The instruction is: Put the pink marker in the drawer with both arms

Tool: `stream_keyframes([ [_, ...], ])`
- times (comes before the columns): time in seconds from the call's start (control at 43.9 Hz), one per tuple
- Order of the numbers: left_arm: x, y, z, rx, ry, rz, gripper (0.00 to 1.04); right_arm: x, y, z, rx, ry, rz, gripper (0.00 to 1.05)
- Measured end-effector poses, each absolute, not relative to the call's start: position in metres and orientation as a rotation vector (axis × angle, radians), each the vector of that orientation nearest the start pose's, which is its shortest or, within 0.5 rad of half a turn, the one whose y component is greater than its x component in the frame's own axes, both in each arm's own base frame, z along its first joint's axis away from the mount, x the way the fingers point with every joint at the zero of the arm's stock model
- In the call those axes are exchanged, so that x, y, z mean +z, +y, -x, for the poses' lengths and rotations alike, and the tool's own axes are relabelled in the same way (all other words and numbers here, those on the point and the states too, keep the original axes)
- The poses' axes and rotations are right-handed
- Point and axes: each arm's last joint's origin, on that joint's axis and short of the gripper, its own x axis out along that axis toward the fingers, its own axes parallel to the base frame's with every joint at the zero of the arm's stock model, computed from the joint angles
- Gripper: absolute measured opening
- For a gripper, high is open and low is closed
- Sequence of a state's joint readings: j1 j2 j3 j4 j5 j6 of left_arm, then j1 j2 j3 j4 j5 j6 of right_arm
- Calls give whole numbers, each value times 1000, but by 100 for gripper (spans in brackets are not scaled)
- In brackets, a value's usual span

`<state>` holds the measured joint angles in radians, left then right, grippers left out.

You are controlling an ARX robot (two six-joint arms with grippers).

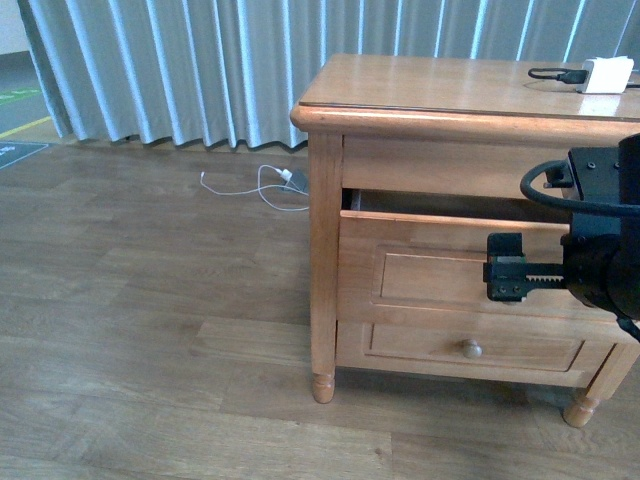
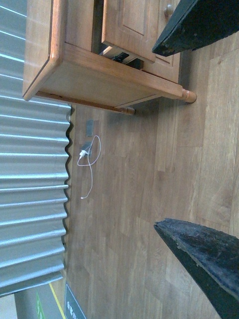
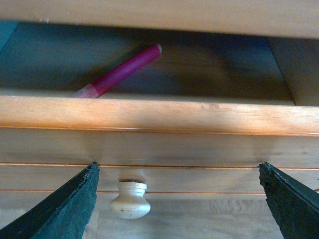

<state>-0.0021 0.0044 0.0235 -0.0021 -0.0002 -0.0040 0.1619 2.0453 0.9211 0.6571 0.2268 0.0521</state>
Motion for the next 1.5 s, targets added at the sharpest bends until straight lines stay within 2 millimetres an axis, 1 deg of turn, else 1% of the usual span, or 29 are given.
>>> stream_keyframes([
  [0.25,171,0,-96,-2,-17,4,99,96,60,-414,-103,379,29,96],
  [0.387,171,0,-96,-2,-17,4,99,92,62,-426,-118,336,24,96],
  [0.683,171,0,-96,-2,-17,4,99,83,61,-430,-145,284,20,96],
  [0.796,171,0,-96,-2,-17,4,99,83,56,-426,-153,291,14,96],
  [0.865,171,0,-96,-2,-17,4,99,86,51,-420,-163,294,8,96],
  [0.933,171,0,-96,-2,-17,4,99,92,48,-414,-166,296,3,96],
  [1.001,171,0,-96,-2,-17,4,99,101,44,-404,-170,292,-6,96],
  [1.092,171,0,-96,-2,-17,4,99,122,42,-384,-150,307,-22,96],
  [1.138,171,0,-96,-2,-17,4,99,135,40,-368,-123,315,-40,96],
  [1.183,171,0,-96,-2,-17,4,99,150,39,-347,-86,325,-55,96],
  [1.229,171,0,-96,-2,-17,4,99,160,38,-331,-57,334,-66,96],
  [1.297,171,0,-96,-2,-17,4,99,168,36,-315,-34,343,-73,96],
  [1.365,171,0,-96,-2,-17,4,99,179,32,-292,-3,355,-84,96],
  [1.388,171,0,-96,-2,-17,4,99,180,32,-288,5,358,-87,96],
  [1.502,171,0,-96,-2,-17,4,99,191,27,-250,50,385,-101,96],
])
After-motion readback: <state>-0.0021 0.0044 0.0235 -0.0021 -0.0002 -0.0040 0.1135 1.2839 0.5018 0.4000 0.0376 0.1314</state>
